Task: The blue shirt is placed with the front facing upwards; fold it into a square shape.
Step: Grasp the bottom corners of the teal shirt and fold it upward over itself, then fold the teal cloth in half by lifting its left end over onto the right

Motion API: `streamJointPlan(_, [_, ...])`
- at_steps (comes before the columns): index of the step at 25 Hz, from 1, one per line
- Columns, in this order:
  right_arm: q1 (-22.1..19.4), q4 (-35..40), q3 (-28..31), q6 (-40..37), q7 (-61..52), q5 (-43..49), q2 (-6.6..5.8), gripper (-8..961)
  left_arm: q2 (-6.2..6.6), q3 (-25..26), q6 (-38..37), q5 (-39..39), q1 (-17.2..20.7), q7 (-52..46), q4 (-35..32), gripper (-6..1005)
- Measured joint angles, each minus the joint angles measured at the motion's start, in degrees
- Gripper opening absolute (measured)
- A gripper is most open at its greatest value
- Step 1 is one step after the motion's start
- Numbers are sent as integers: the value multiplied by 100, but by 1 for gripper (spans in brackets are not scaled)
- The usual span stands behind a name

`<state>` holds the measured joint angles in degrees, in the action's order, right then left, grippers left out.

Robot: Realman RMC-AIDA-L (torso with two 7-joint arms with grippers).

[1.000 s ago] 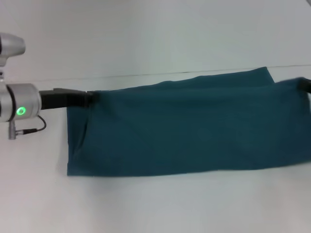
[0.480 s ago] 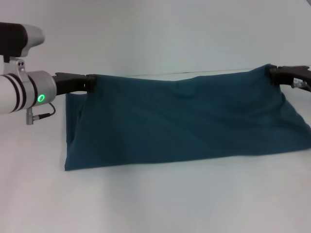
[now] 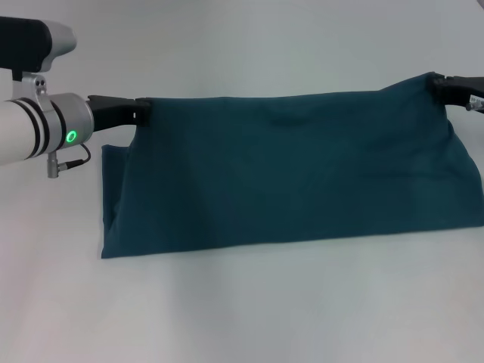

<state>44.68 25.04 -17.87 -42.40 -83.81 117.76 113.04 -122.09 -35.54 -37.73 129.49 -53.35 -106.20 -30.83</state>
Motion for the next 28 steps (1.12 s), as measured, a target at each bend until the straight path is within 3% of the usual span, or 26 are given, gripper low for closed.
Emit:
streamJointPlan(10, [63,-7,-47,47,3,0,-19,10,-12,-6,126,-83,-74,79,144,12])
streamJointPlan(17, [115,-9,-67,561,162,-19,50,11,-159,-12,879,-348,-116,377,257,17])
streamJointPlan(20, [118,30,-69,805,195,-121,107,96,-153,-12,1120,-463,-133,373,332,19])
streamJointPlan(26, [126,109,-77,853,339,-436,120,246,-153,-9,1404,-566,-106,363,316,181])
streamJointPlan(28, [126,132,-77,843,356,-526,106,290,-150,0,1437,-598,-99,367,306,332])
